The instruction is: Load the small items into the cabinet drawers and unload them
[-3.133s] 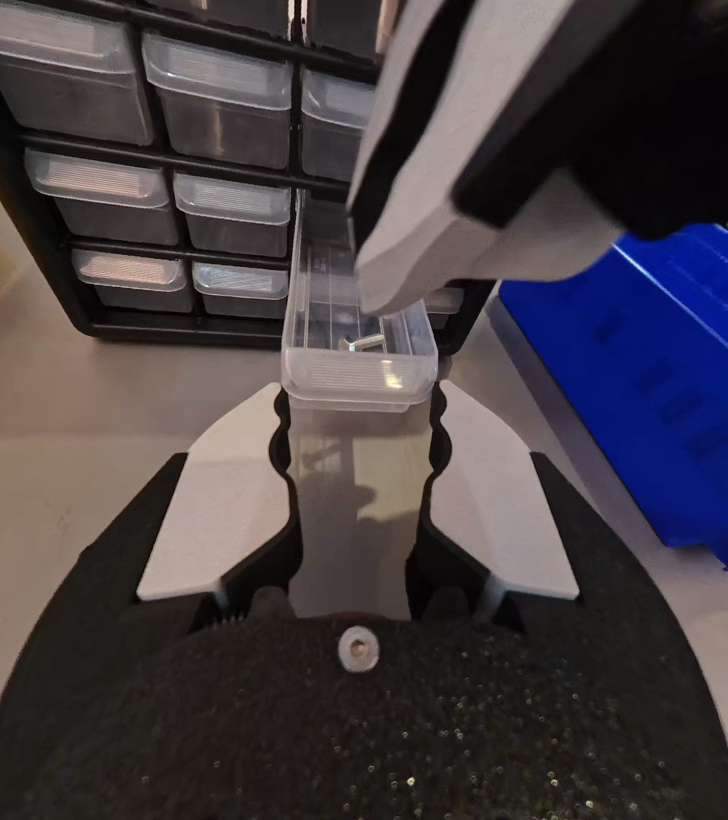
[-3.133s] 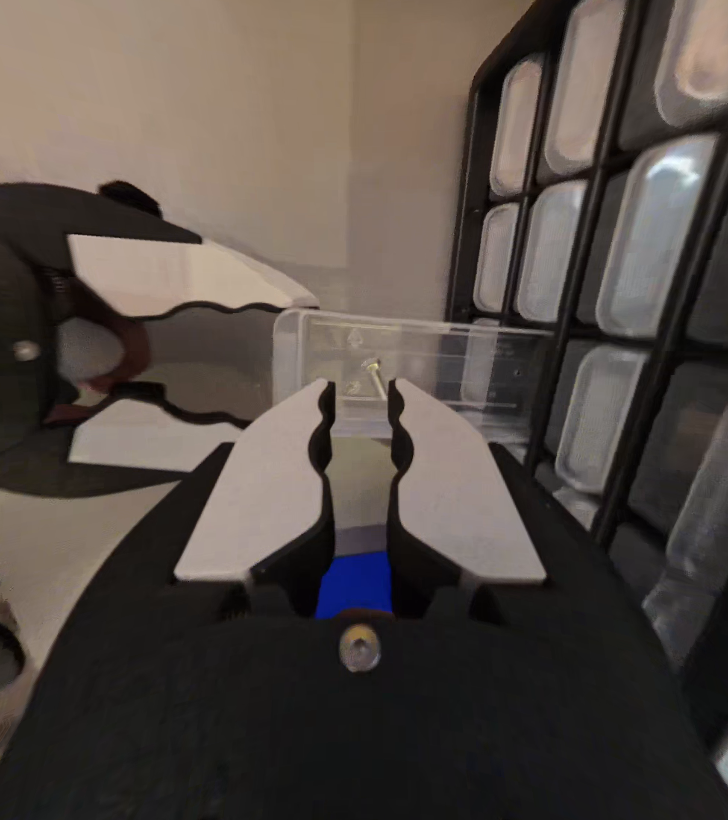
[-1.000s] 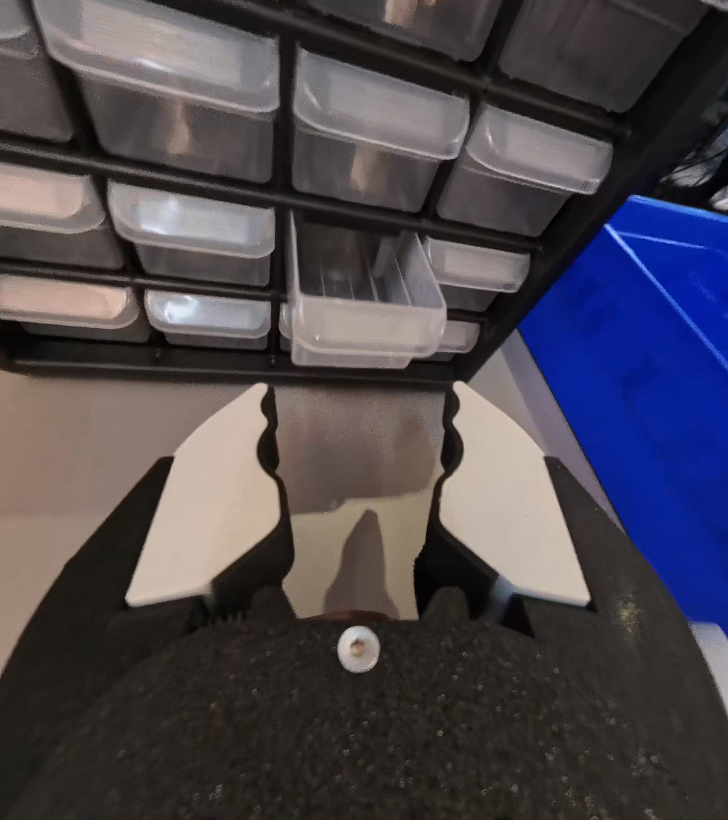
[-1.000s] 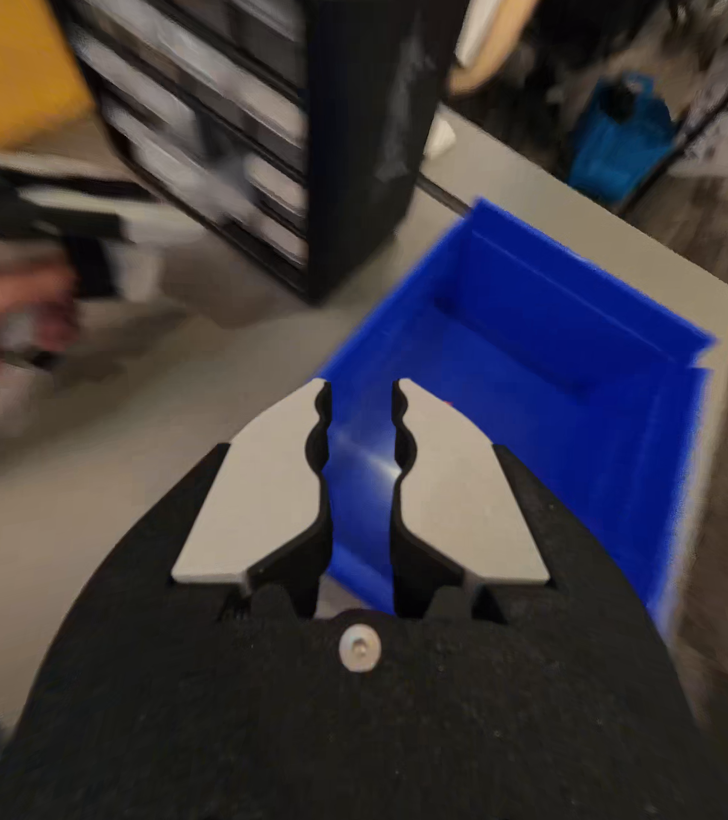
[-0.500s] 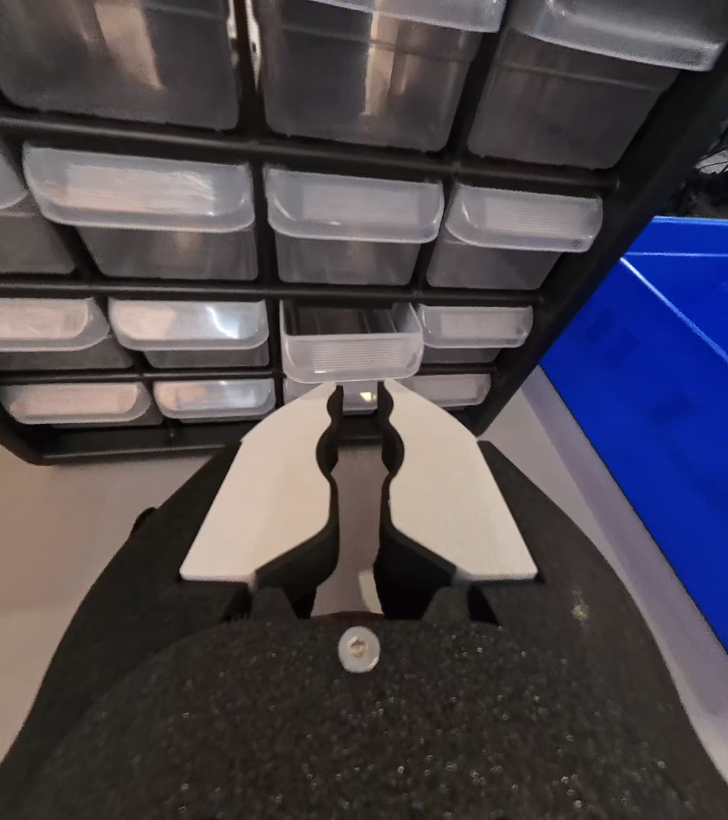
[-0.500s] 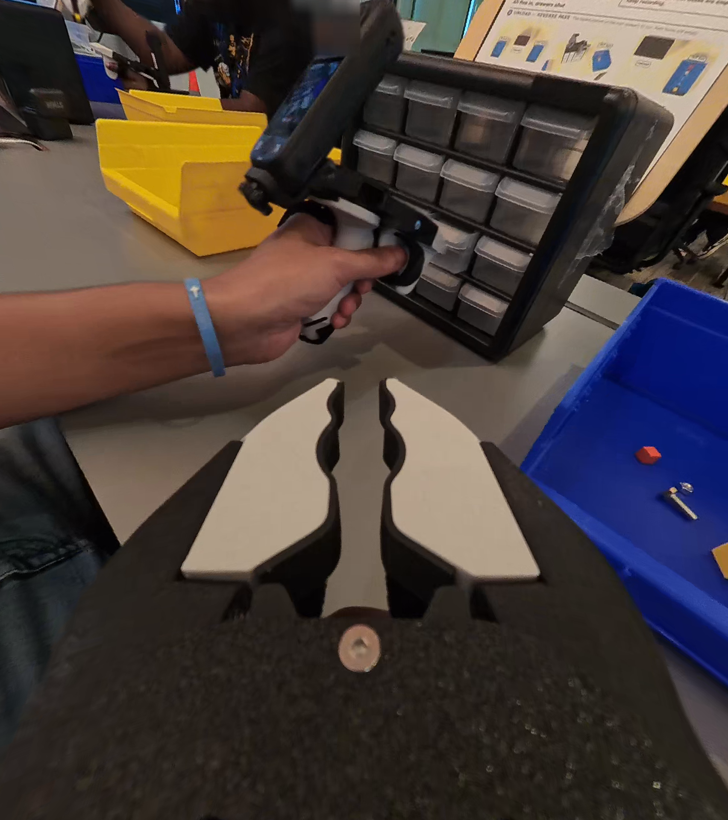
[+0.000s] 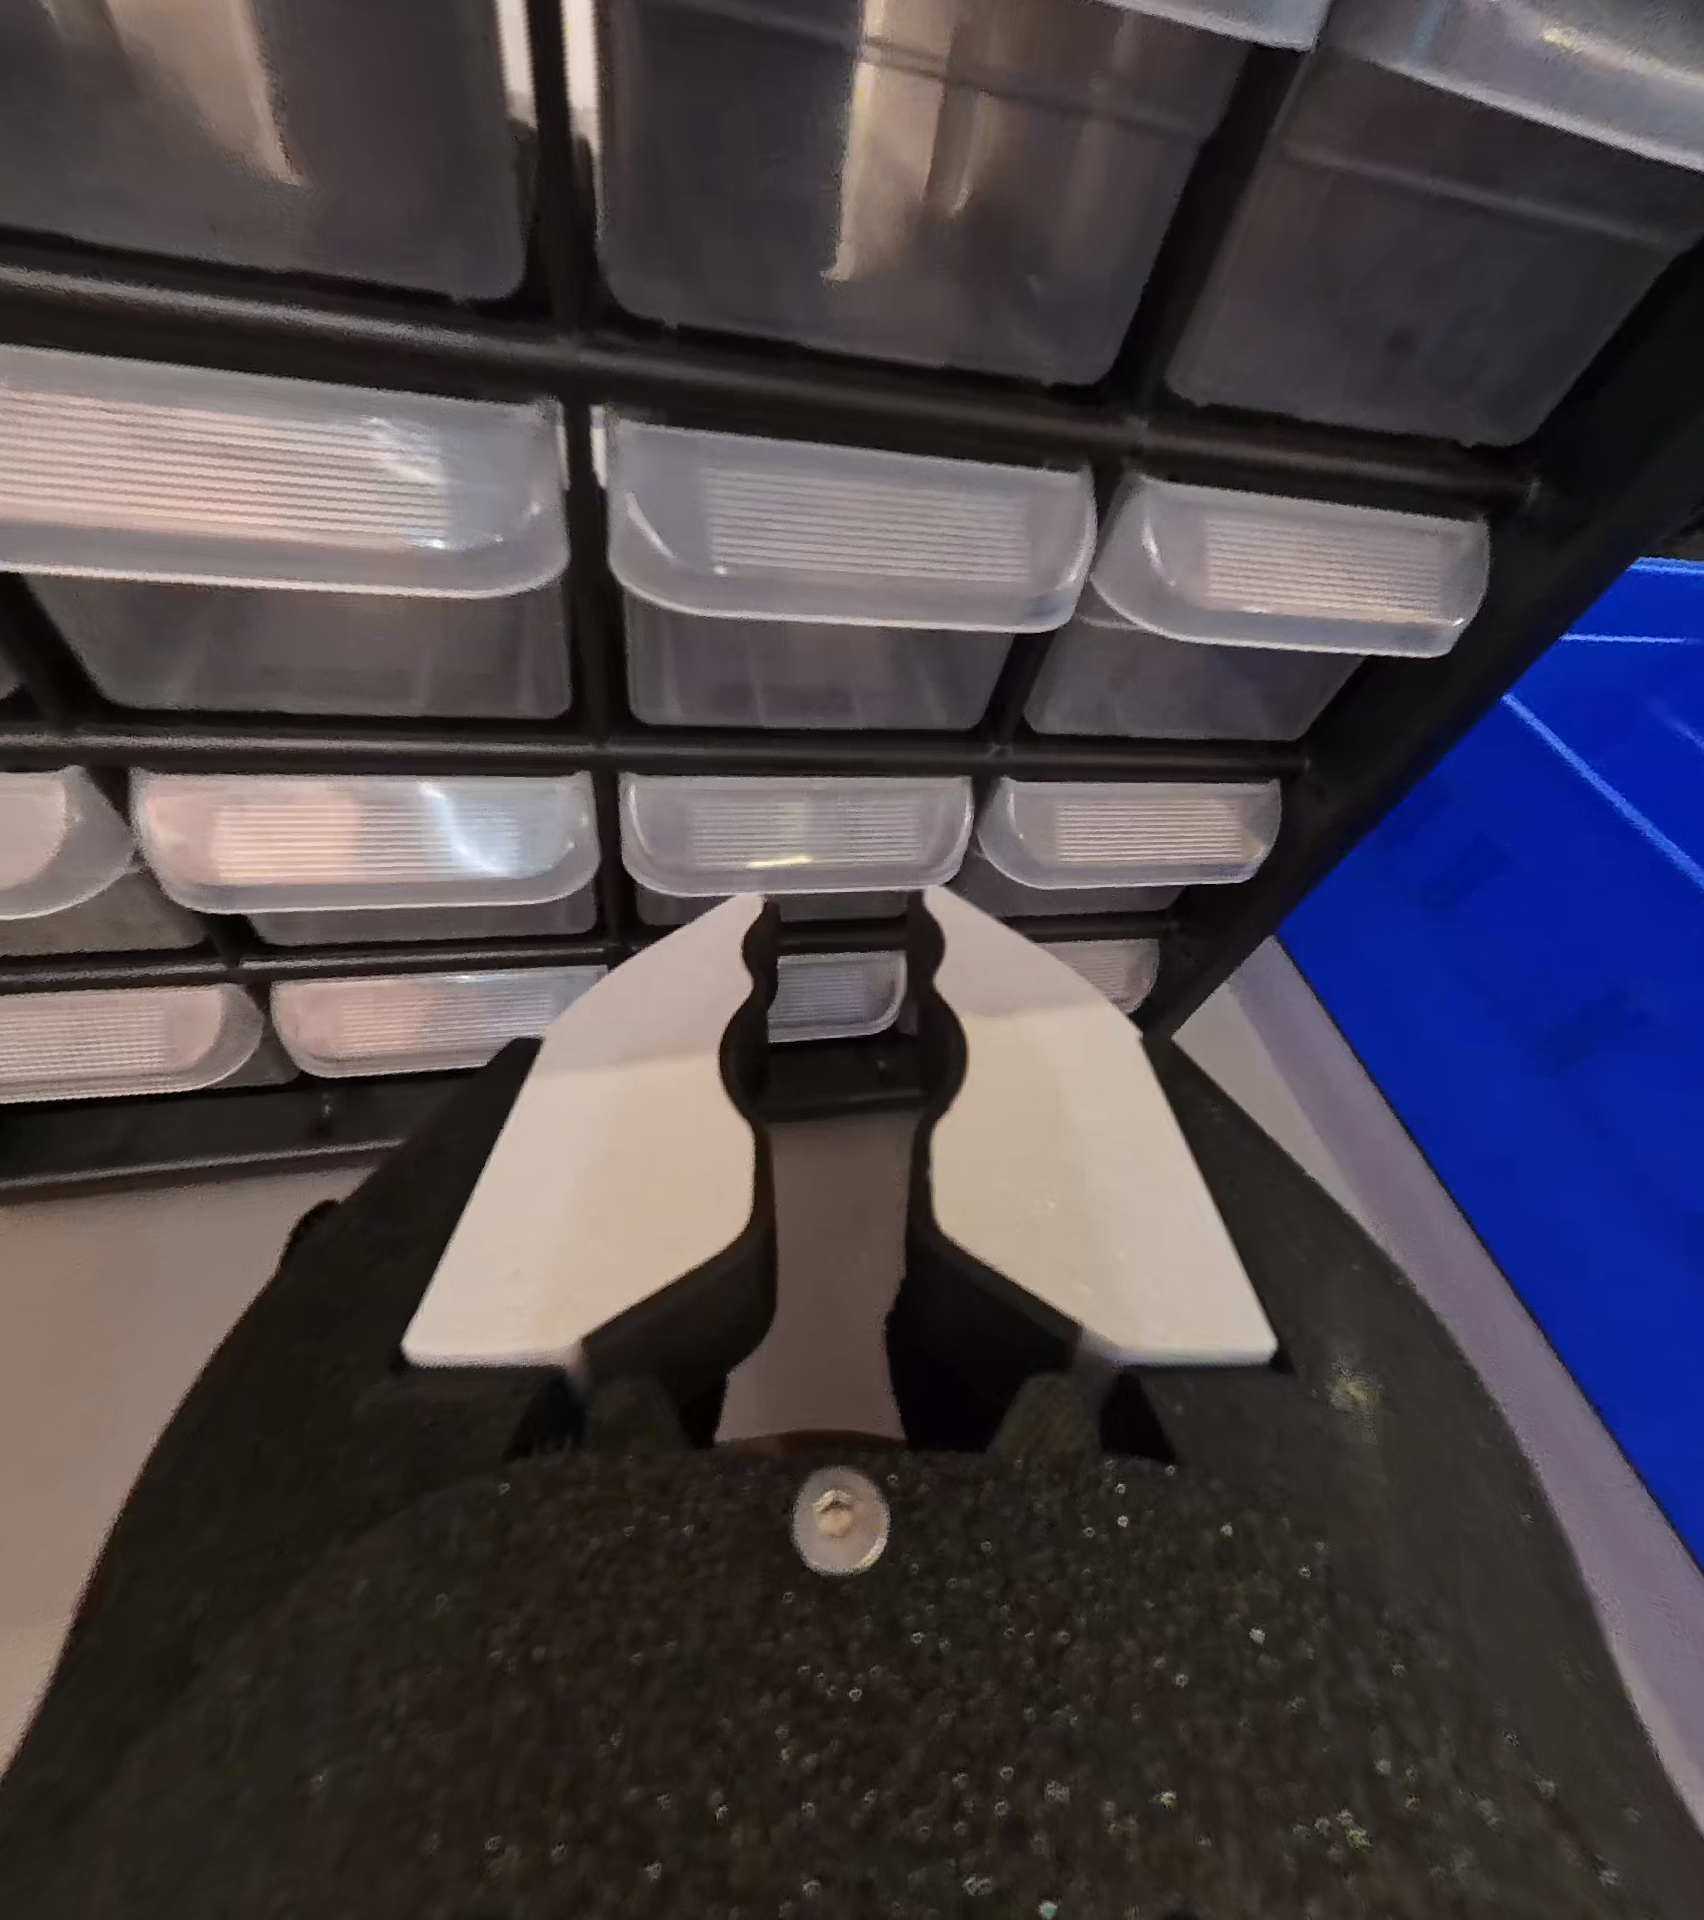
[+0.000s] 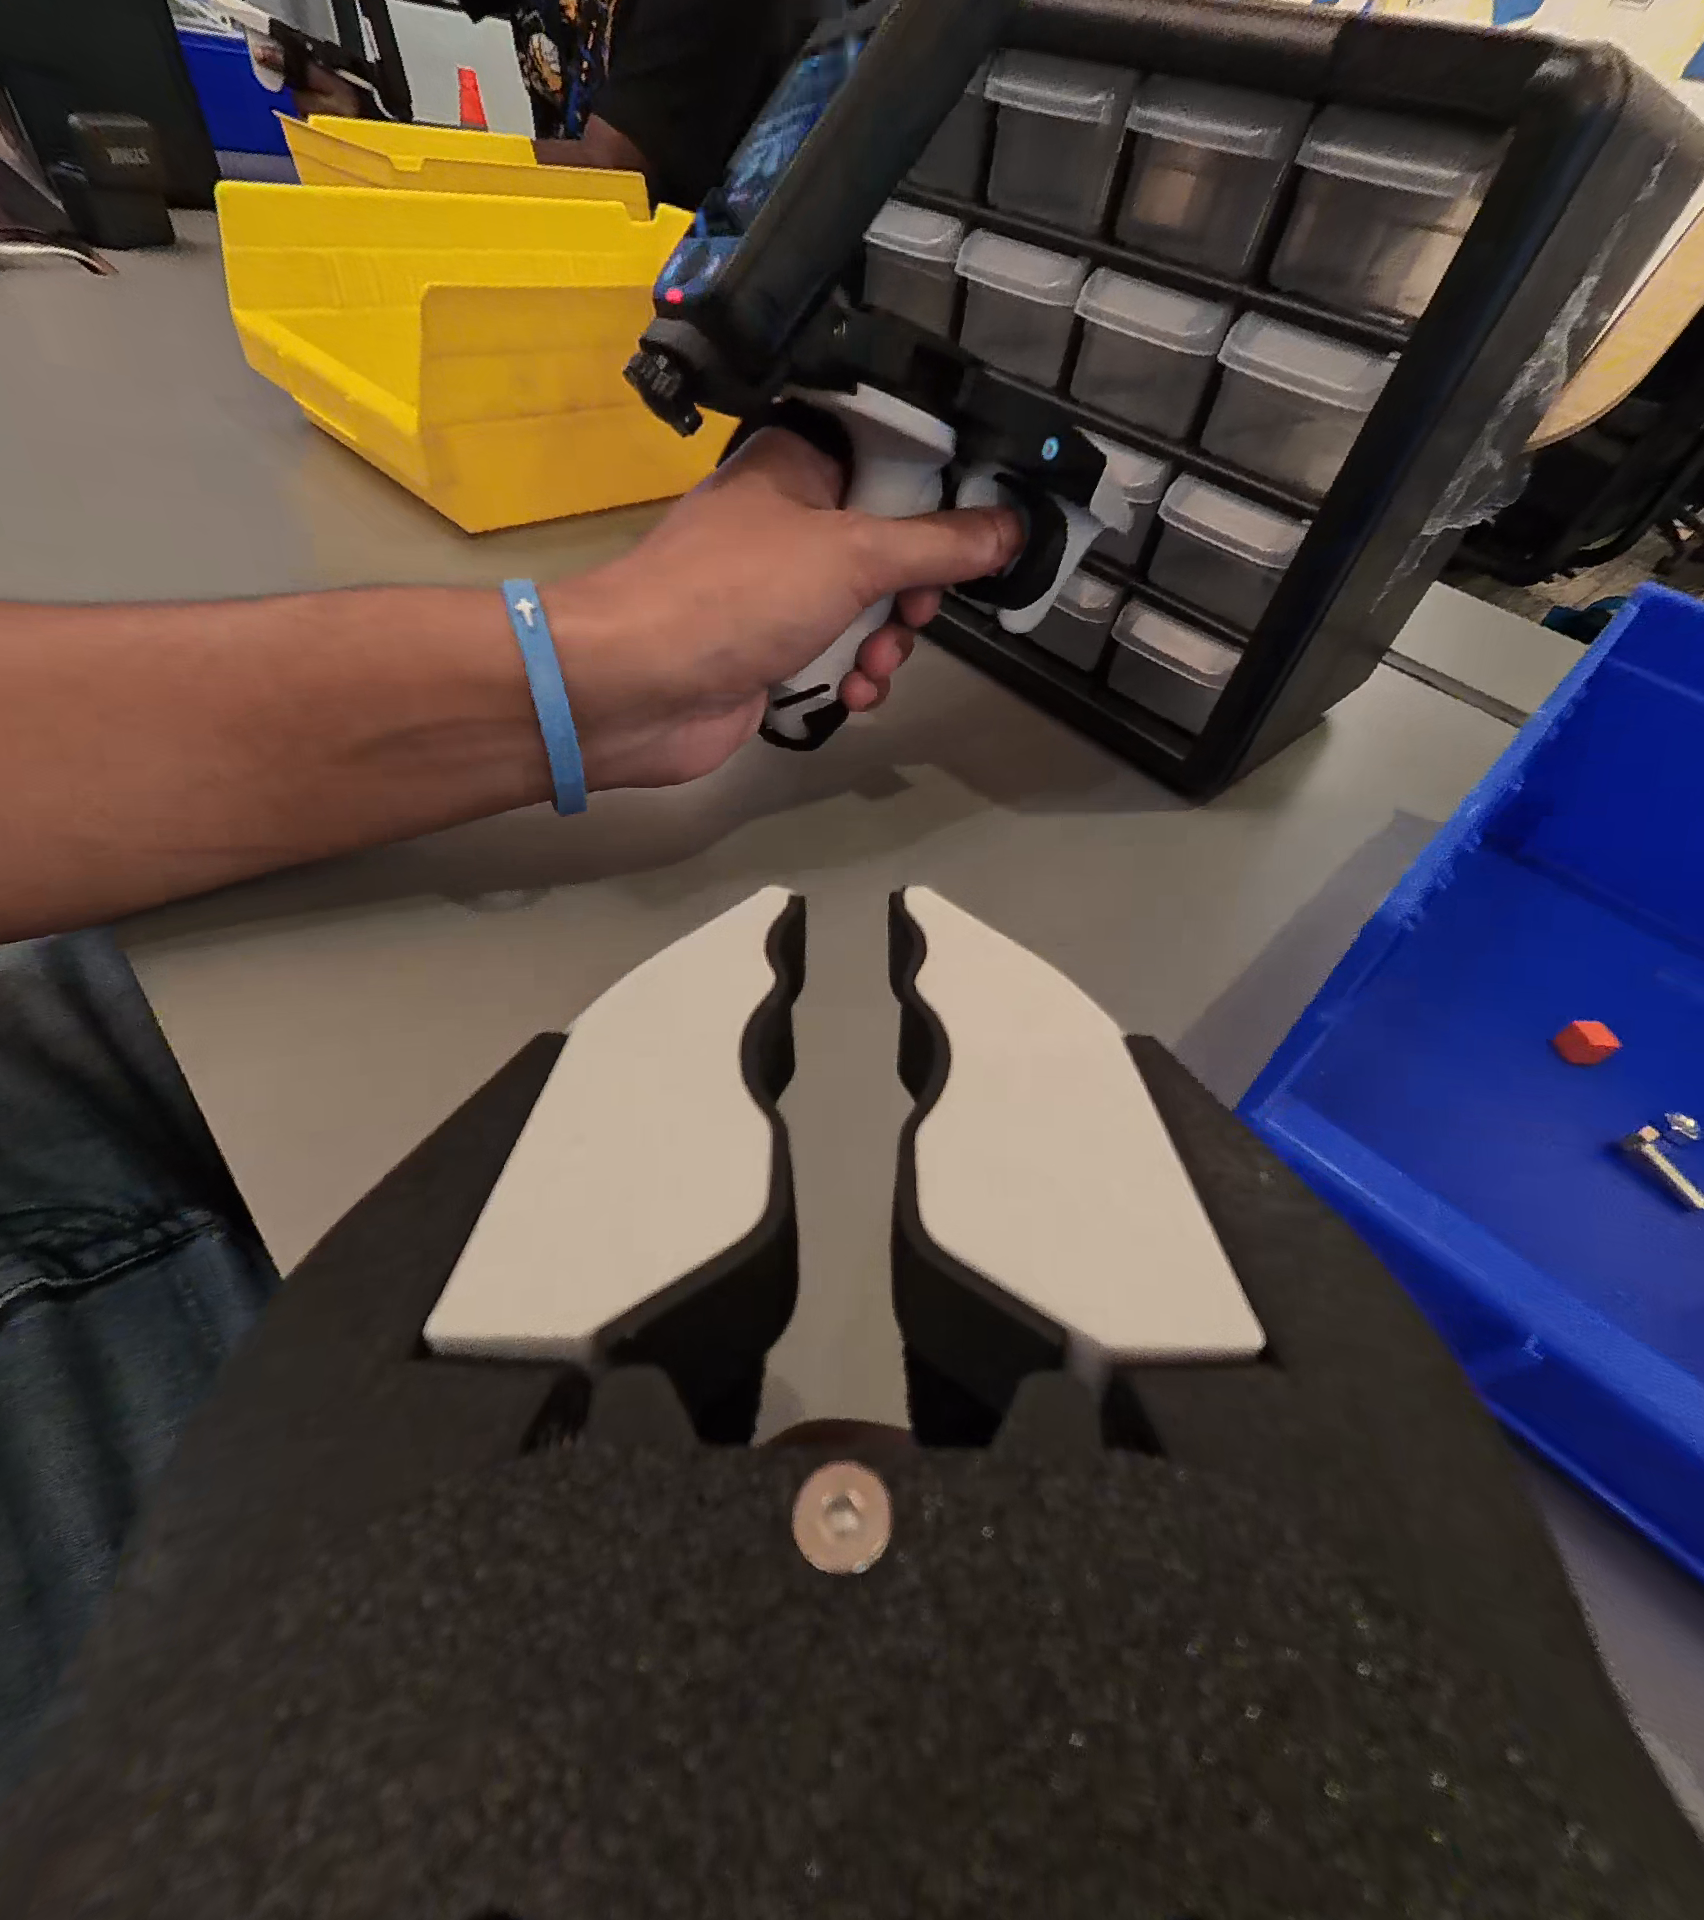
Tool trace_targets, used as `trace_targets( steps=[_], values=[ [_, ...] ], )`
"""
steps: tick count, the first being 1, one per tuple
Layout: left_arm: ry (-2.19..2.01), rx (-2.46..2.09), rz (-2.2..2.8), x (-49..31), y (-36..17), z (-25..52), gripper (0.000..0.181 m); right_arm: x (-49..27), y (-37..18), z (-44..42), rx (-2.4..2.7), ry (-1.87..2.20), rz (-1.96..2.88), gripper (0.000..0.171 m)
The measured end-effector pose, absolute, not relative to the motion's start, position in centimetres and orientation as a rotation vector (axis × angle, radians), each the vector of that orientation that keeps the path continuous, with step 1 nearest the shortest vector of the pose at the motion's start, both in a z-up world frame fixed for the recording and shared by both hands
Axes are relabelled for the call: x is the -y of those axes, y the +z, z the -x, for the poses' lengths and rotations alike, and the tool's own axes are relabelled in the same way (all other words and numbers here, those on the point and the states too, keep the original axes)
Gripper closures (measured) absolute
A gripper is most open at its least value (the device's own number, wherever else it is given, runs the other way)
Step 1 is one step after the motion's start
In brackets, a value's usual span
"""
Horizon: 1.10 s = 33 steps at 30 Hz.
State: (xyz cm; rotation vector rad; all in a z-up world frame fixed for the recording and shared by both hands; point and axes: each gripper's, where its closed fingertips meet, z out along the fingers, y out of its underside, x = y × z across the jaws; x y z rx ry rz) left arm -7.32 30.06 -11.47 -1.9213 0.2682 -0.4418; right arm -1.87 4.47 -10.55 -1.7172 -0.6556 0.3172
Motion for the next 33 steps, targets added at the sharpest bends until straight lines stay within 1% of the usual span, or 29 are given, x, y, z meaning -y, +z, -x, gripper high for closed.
trace_targets(
  steps=[3, 4, 7, 10, 14, 18, 21, 27, 31, 33],
  values=[
    [-0.562, -0.287, 1.951, -29.2, -11.9, 6.5, 0.134, -4.5, -10.7, 2.0, 0.66, 0.324, 1.724, 0.156],
    [-0.644, -0.284, 1.969, -28.5, -12.0, 5.9, 0.13, -4.5, -10.7, 2.0, 0.661, 0.324, 1.725, 0.156],
    [-0.941, -0.251, 1.912, -26.0, -11.0, 4.1, 0.124, -4.4, -10.5, 2.0, 0.657, 0.318, 1.716, 0.156],
    [-1.222, -0.19, 1.76, -24.0, -8.7, 2.9, 0.118, -4.5, -10.3, 1.8, 0.642, 0.324, 1.712, 0.156],
    [-1.43, -0.097, 1.642, -23.3, -7.3, 2.3, 0.117, -4.5, -10.1, 1.3, 0.619, 0.329, 1.711, 0.156],
    [-1.509, -0.009, 1.64, -24.0, -7.7, 1.7, 0.118, -4.6, -9.8, 0.9, 0.59, 0.345, 1.709, 0.156],
    [-1.472, 0.026, 1.622, -24.7, -7.8, 1.4, 0.118, -4.6, -9.7, 0.8, 0.573, 0.362, 1.712, 0.156],
    [-1.375, -0.044, 1.6, -24.9, -6.9, -0.5, 0.118, -4.5, -9.6, 0.6, 0.57, 0.36, 1.709, 0.156],
    [-1.32, 0.004, 1.629, -26.0, -7.0, -0.3, 0.117, -4.5, -9.8, 0.6, 0.575, 0.355, 1.716, 0.156],
    [-1.322, 0.023, 1.646, -26.3, -7.3, -0.2, 0.124, -4.5, -9.9, 0.6, 0.578, 0.354, 1.719, 0.156]
  ],
)
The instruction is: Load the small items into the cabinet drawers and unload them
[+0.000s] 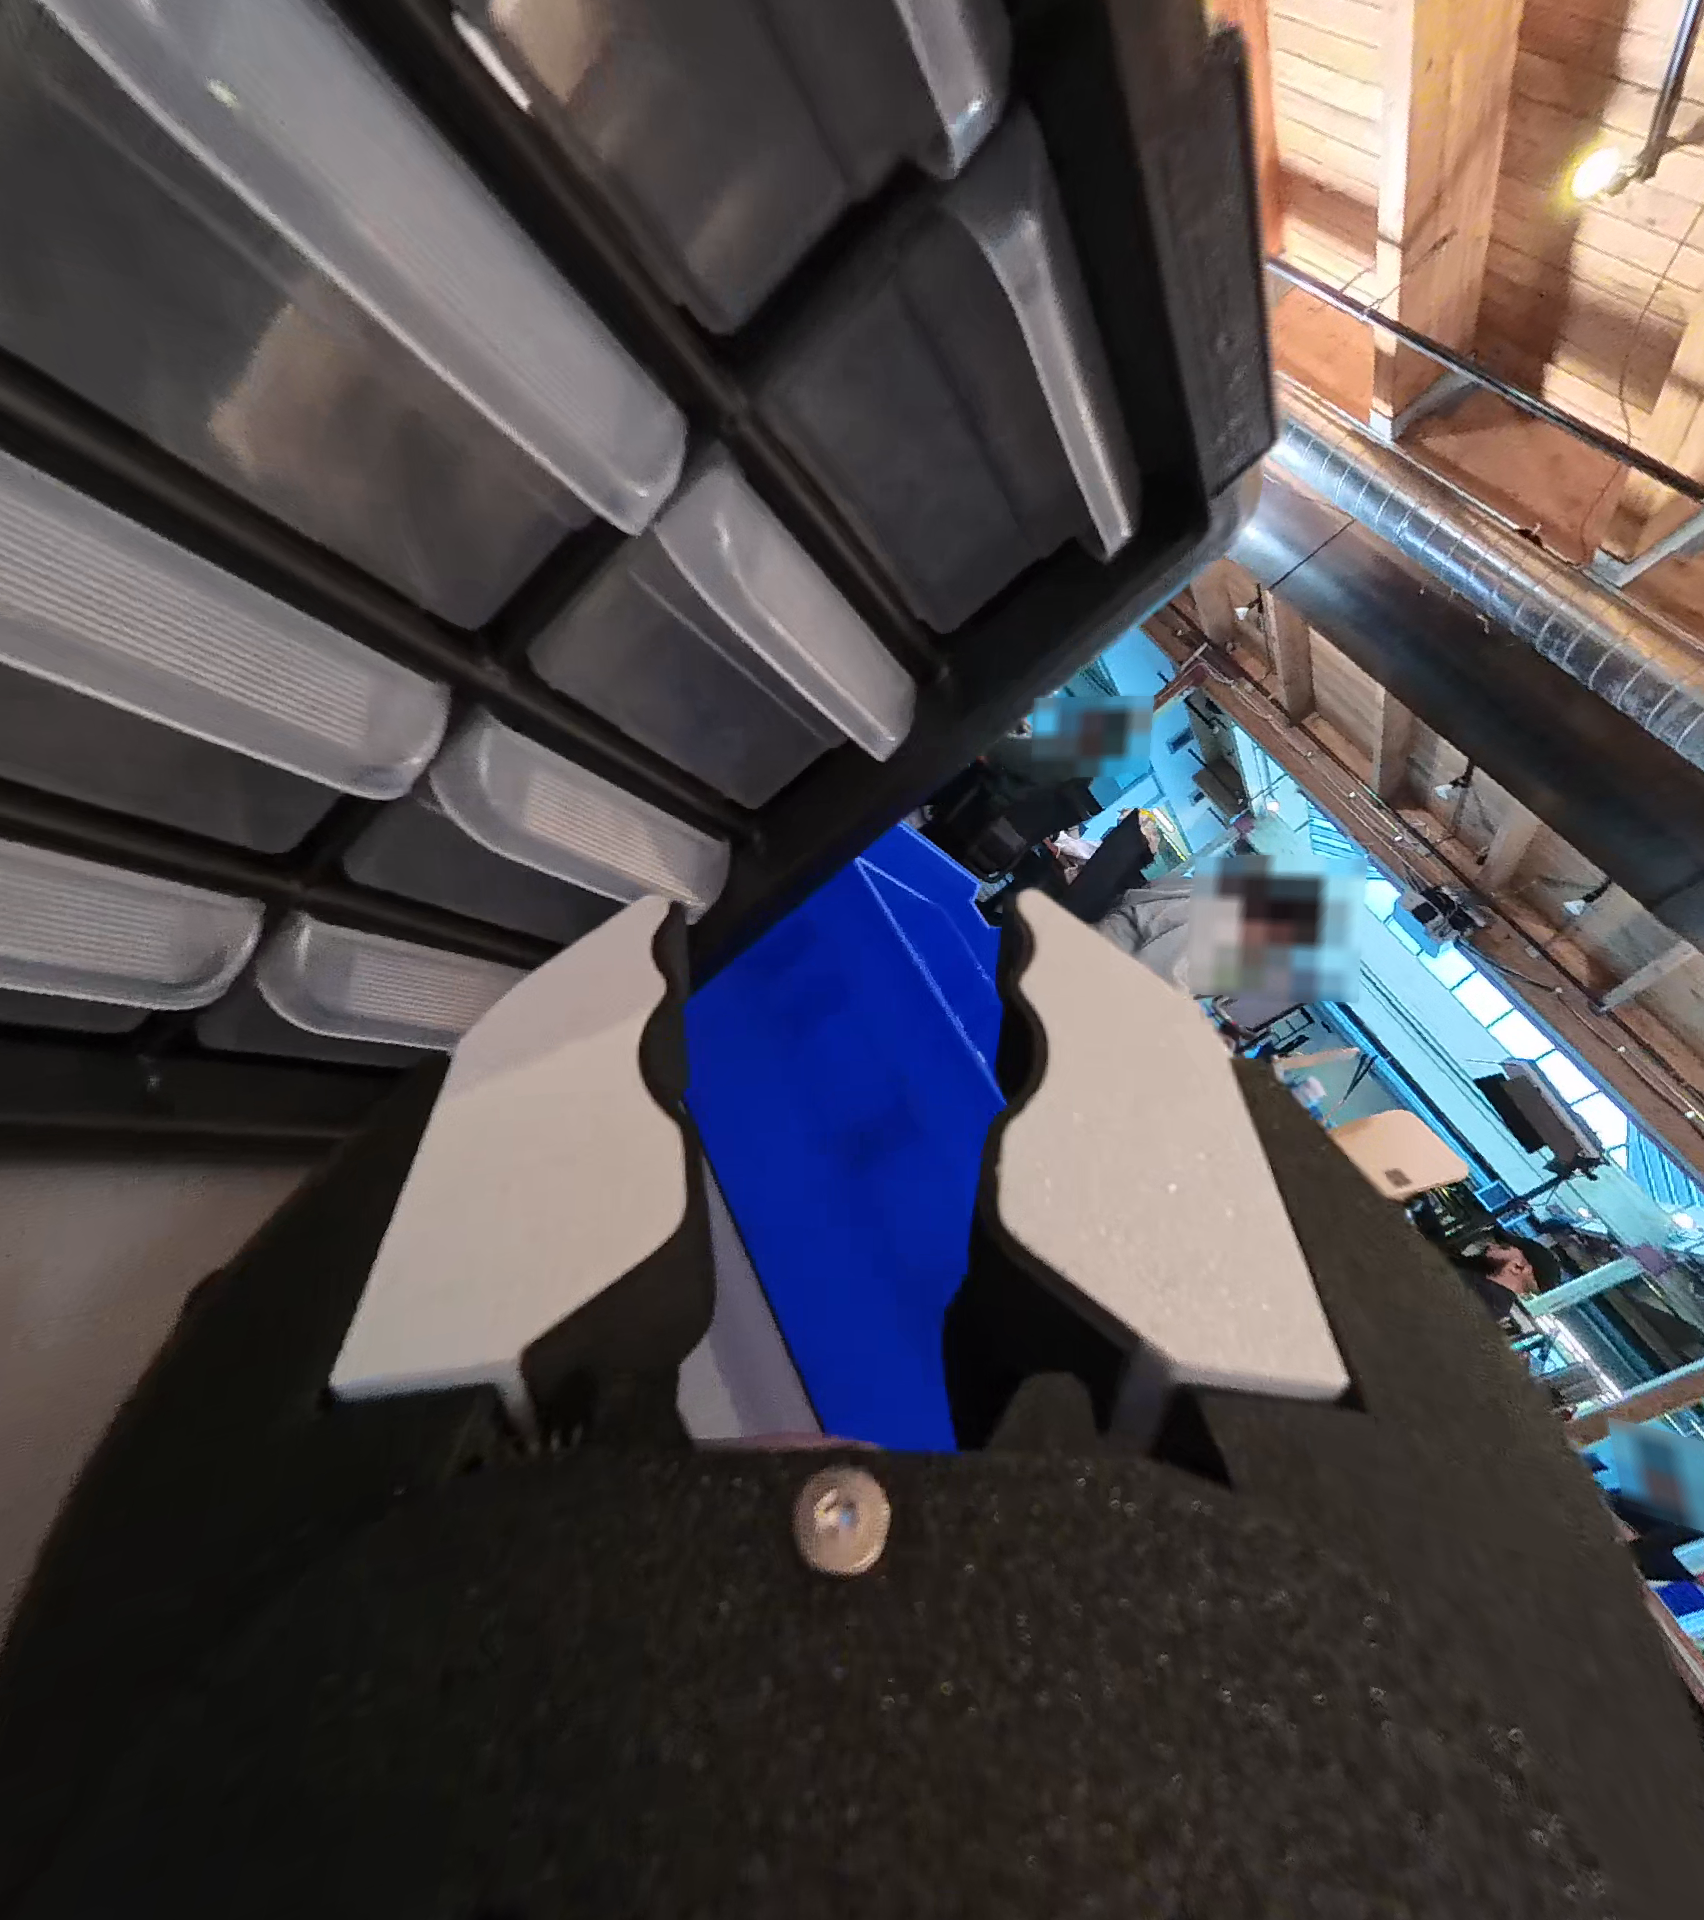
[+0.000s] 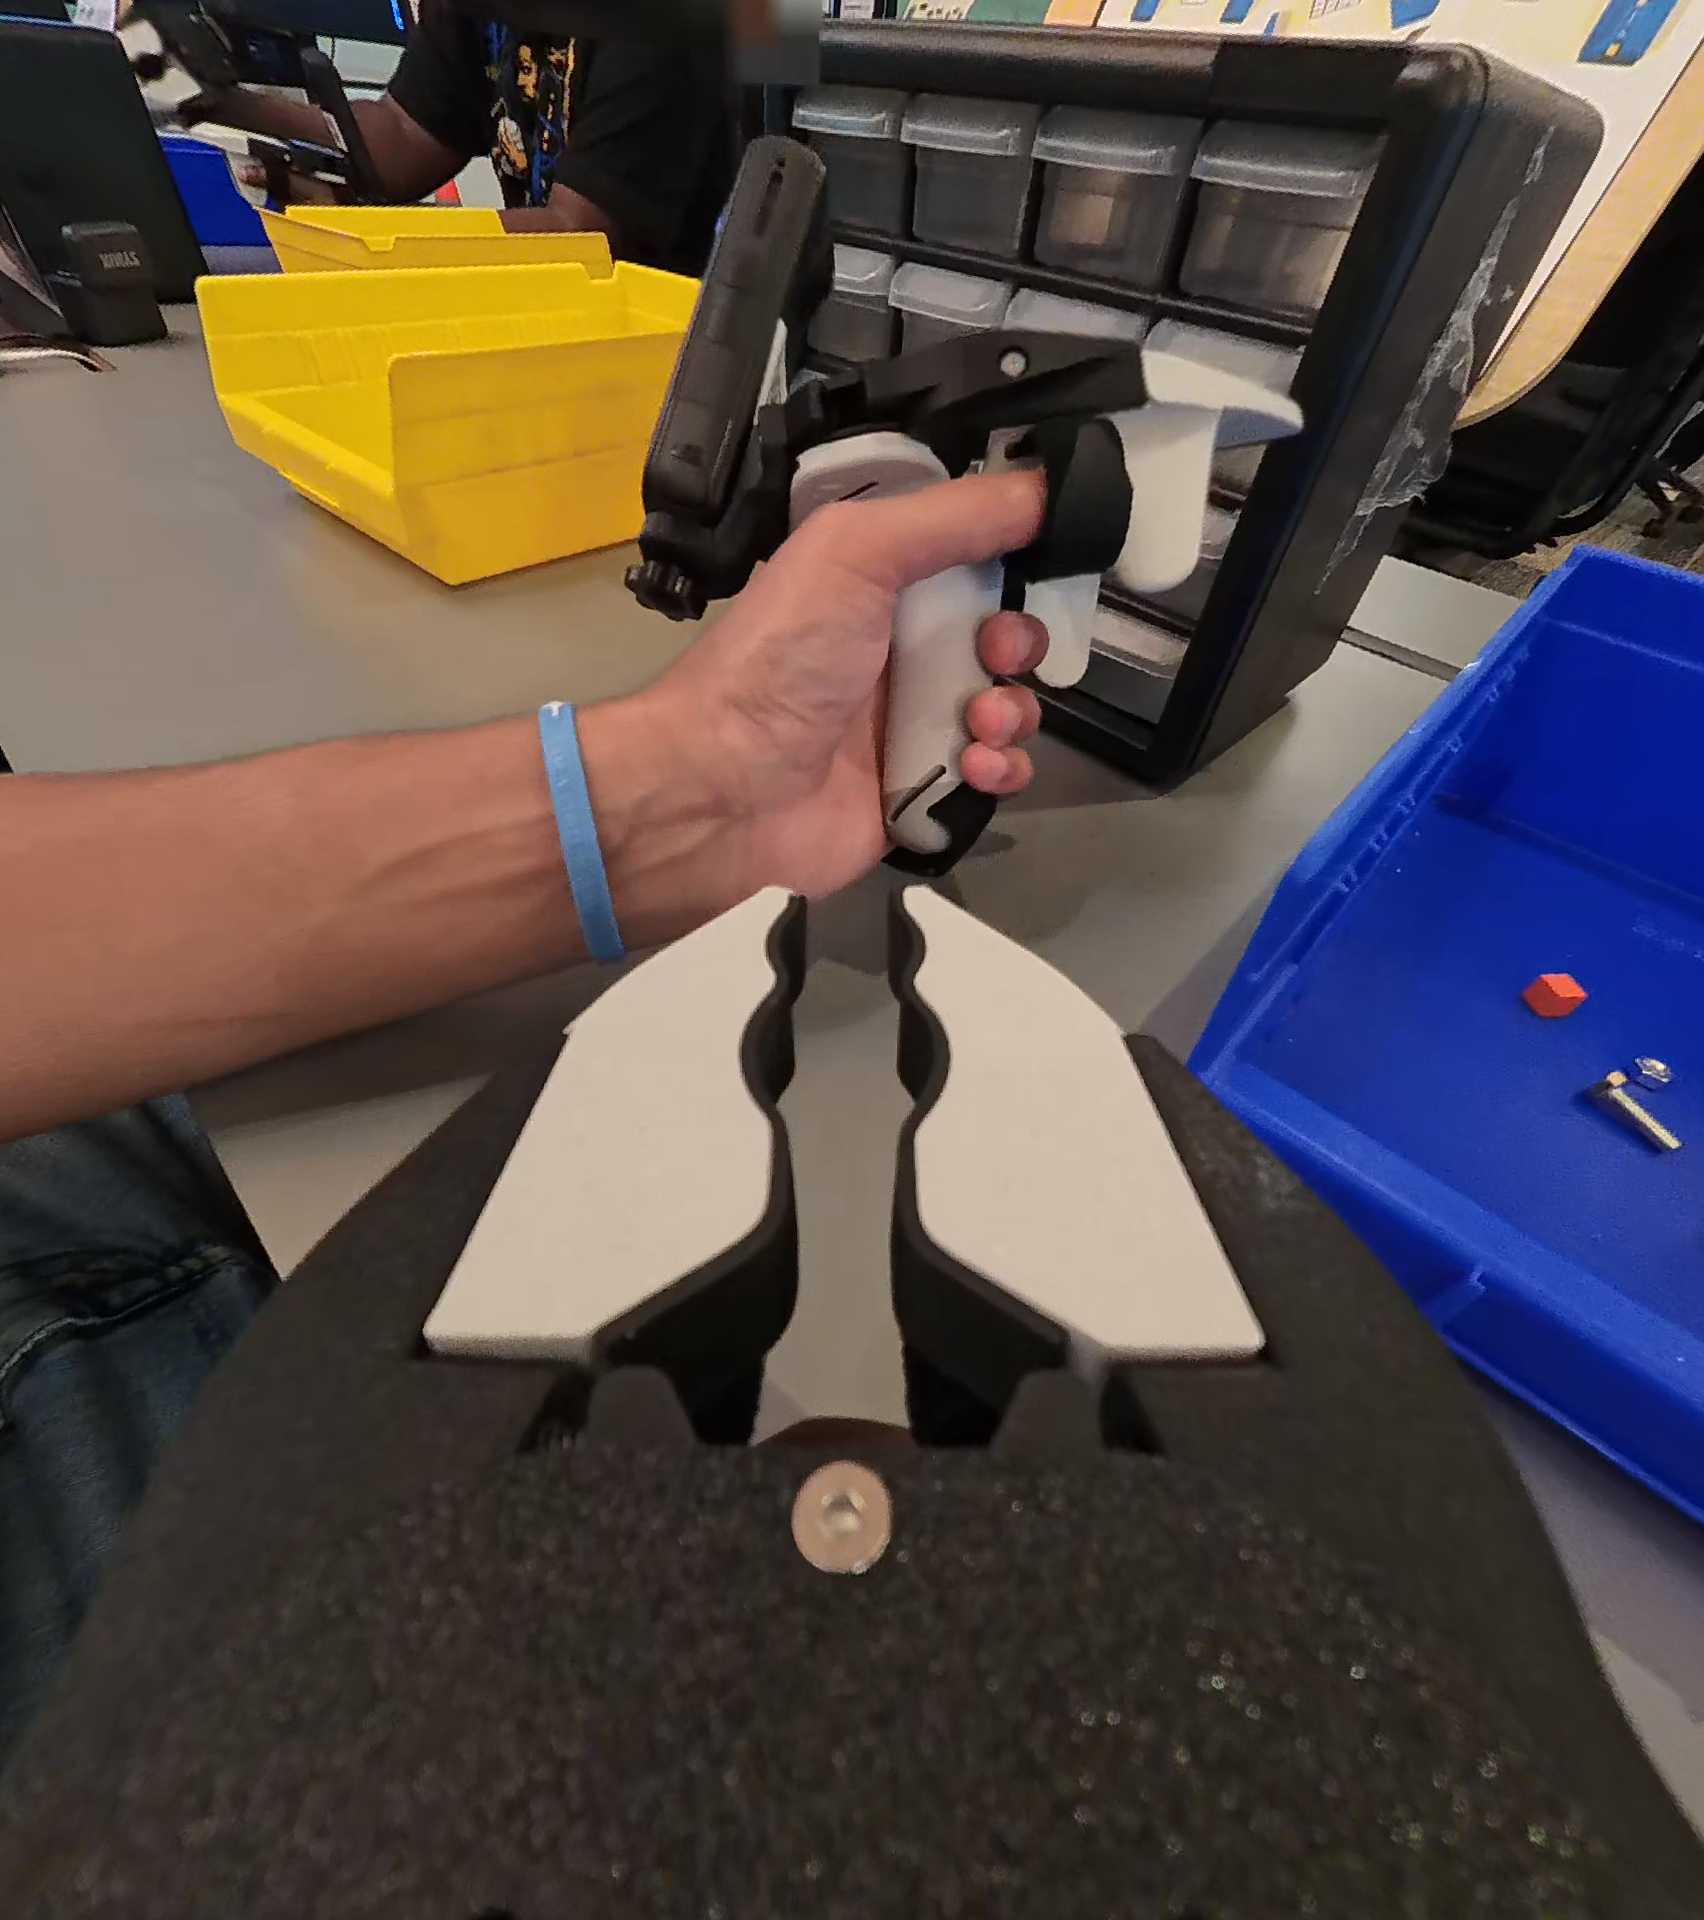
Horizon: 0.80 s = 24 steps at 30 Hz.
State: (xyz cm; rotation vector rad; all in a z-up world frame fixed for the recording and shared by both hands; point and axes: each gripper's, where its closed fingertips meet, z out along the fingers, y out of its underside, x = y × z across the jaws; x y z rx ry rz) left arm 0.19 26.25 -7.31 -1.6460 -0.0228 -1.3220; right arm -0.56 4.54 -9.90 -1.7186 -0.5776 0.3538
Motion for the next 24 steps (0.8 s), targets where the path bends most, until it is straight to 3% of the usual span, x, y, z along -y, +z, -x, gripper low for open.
trace_targets(
  steps=[24],
  values=[
    [-1.637, 0.253, 1.505, -26.5, -6.5, 1.9, 0.109, -4.6, -10.7, 1.3, 0.62, 0.355, 1.742, 0.156]
  ],
)
